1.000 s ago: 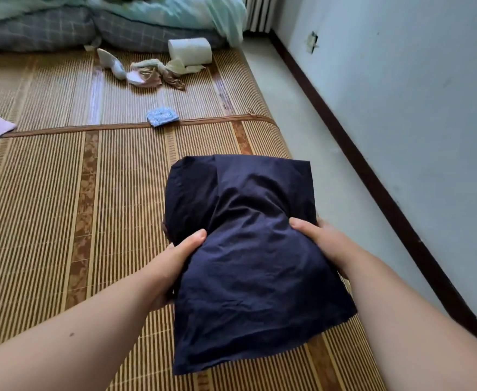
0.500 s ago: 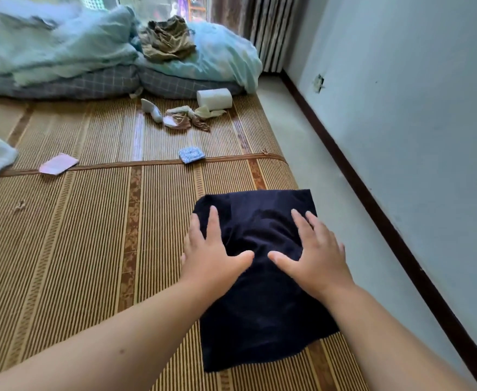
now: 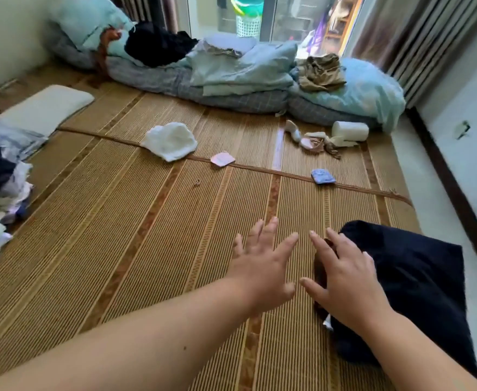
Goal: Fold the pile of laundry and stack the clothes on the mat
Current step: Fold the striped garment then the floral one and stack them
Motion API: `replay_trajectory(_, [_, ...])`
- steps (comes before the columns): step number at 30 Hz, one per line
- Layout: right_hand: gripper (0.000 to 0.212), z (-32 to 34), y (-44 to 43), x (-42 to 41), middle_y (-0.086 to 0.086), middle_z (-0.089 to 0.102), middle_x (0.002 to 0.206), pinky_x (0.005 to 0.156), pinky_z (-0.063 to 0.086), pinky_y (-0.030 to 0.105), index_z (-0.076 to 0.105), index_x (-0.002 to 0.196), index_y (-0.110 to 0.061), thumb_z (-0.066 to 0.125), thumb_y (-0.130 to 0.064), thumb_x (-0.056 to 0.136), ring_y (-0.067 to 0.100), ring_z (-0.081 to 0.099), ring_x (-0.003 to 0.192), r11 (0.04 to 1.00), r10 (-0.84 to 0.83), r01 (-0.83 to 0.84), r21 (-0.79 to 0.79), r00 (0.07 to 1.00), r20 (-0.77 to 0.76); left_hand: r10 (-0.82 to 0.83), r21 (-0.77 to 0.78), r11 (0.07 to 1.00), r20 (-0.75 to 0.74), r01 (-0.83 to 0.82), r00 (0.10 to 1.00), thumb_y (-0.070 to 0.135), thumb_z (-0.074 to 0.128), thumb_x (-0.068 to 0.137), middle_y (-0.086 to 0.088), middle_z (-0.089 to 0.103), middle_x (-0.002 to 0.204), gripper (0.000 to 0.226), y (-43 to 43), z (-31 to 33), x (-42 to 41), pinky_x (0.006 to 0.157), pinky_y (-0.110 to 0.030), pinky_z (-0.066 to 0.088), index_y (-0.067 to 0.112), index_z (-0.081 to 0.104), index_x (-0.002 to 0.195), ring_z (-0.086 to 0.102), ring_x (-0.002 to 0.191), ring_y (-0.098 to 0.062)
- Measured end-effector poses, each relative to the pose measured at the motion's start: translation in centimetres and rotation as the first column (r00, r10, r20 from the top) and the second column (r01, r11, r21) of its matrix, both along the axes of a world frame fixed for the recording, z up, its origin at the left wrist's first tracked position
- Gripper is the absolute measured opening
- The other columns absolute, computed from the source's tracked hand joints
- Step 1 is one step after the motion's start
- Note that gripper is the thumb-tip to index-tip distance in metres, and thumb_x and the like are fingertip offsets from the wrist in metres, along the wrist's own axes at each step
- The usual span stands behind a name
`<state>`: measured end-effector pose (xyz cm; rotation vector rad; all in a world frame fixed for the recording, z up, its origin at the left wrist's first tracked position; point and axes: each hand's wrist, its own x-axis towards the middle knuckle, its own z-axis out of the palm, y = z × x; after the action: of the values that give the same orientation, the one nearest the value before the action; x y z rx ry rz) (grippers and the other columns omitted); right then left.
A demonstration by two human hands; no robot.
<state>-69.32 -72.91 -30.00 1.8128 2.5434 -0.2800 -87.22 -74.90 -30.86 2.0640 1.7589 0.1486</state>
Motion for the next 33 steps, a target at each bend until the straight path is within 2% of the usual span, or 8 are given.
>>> replay_trajectory(3, [0.089,0.5,-1.3,-10.3,0.002,0.007,0.162,0.118,0.01,0.054,0.005,0.153,-0.04,0.058,-0.059,0.084,0.022,0.005,0.149,0.997,0.08,-0.081,-0.012,0.996,-0.046,0.052,0.018,0.999,-0.053,-0.052,0.997,0.055,0.053,0.086,0.005,-0.024,0.159,0.089,-2.1,0.7,-9.2,0.107,-0.051,-0.018,0.044,-0.009,0.149,-0.026,0.145,-0.022])
replay_trajectory(9, [0.09,0.2,-4.2,-30.6,0.0,-0.001,0.163,0.118,0.006,0.052,-0.006,0.151,-0.044,0.051,-0.063,0.085,0.021,0.0,0.15,0.984,0.177,-0.178,-0.023,0.984,-0.03,0.163,0.043,0.987,-0.154,-0.158,0.975,0.053,0.047,0.09,0.001,-0.017,0.161,0.085,-7.0,0.7,-29.7,0.109,-0.052,-0.016,0.038,-0.011,0.15,-0.021,0.147,-0.023])
replay_trajectory(12, [0.088,-0.7,-5.9,-40.9,-0.001,-0.003,0.163,0.118,0.006,0.053,-0.006,0.151,-0.044,0.05,-0.064,0.085,0.021,0.002,0.15,0.969,0.243,-0.244,-0.038,0.97,-0.016,0.214,0.053,0.977,-0.241,-0.208,0.947,0.051,0.044,0.091,-0.001,-0.009,0.163,0.085,-10.3,0.1,-40.9,0.113,-0.055,-0.01,0.031,-0.013,0.151,-0.016,0.148,-0.025])
replay_trajectory(16, [0.084,-1.4,-7.4,-54.2,-0.001,-0.004,0.163,0.117,0.004,0.053,-0.004,0.15,-0.043,0.05,-0.06,0.088,0.021,0.001,0.15,0.924,0.374,-0.378,-0.061,0.926,-0.056,0.298,0.025,0.951,-0.344,-0.309,0.89,0.052,0.046,0.09,-0.001,0.0,0.162,0.083,-14.5,-0.2,-54.1,0.117,-0.056,0.0,0.033,-0.005,0.152,-0.006,0.149,-0.025])
replay_trajectory(19, [0.083,-1.6,-8.9,-60.5,0.001,-0.003,0.163,0.117,0.006,0.055,-0.003,0.151,-0.042,0.051,-0.057,0.089,0.022,0.003,0.15,0.886,0.453,-0.457,-0.08,0.889,-0.071,0.359,0.002,0.923,-0.366,-0.385,0.859,0.052,0.049,0.088,-0.001,0.006,0.162,0.079,-16.4,-0.2,-60.0,0.117,-0.053,0.005,0.035,0.007,0.153,0.001,0.149,-0.024])
replay_trajectory(23, [0.082,-1.5,-9.9,-65.5,0.001,0.0,0.163,0.116,0.005,0.055,0.0,0.15,-0.042,0.051,-0.056,0.089,0.023,0.004,0.149,0.836,0.541,-0.543,-0.079,0.84,-0.052,0.459,0.015,0.874,-0.356,-0.486,0.814,0.054,0.047,0.088,-0.001,0.013,0.16,0.073,-18.0,-0.5,-64.0,0.117,-0.051,0.008,0.035,0.017,0.151,0.009,0.147,-0.023])
replay_trajectory(29, [0.079,-3.5,-10.9,-71.9,0.003,0.005,0.163,0.116,0.008,0.056,0.004,0.151,-0.041,0.049,-0.057,0.089,0.024,0.008,0.149,0.764,0.636,-0.636,-0.105,0.77,-0.036,0.555,-0.023,0.798,-0.358,-0.602,0.75,0.051,0.048,0.086,-0.002,0.016,0.16,0.071,-20.3,-1.7,-68.8,0.117,-0.051,0.011,0.037,0.019,0.15,0.013,0.146,-0.024])
replay_trajectory(33, [0.078,-6.7,-11.4,-76.2,0.003,0.009,0.162,0.116,0.01,0.057,0.007,0.15,-0.041,0.05,-0.059,0.087,0.024,0.011,0.148,0.757,0.63,-0.629,-0.178,0.775,-0.055,0.604,-0.098,0.731,-0.368,-0.675,0.707,0.051,0.05,0.088,-0.002,0.015,0.16,0.07,-21.1,-4.4,-74.0,0.117,-0.053,0.012,0.036,0.021,0.15,0.014,0.146,-0.025])
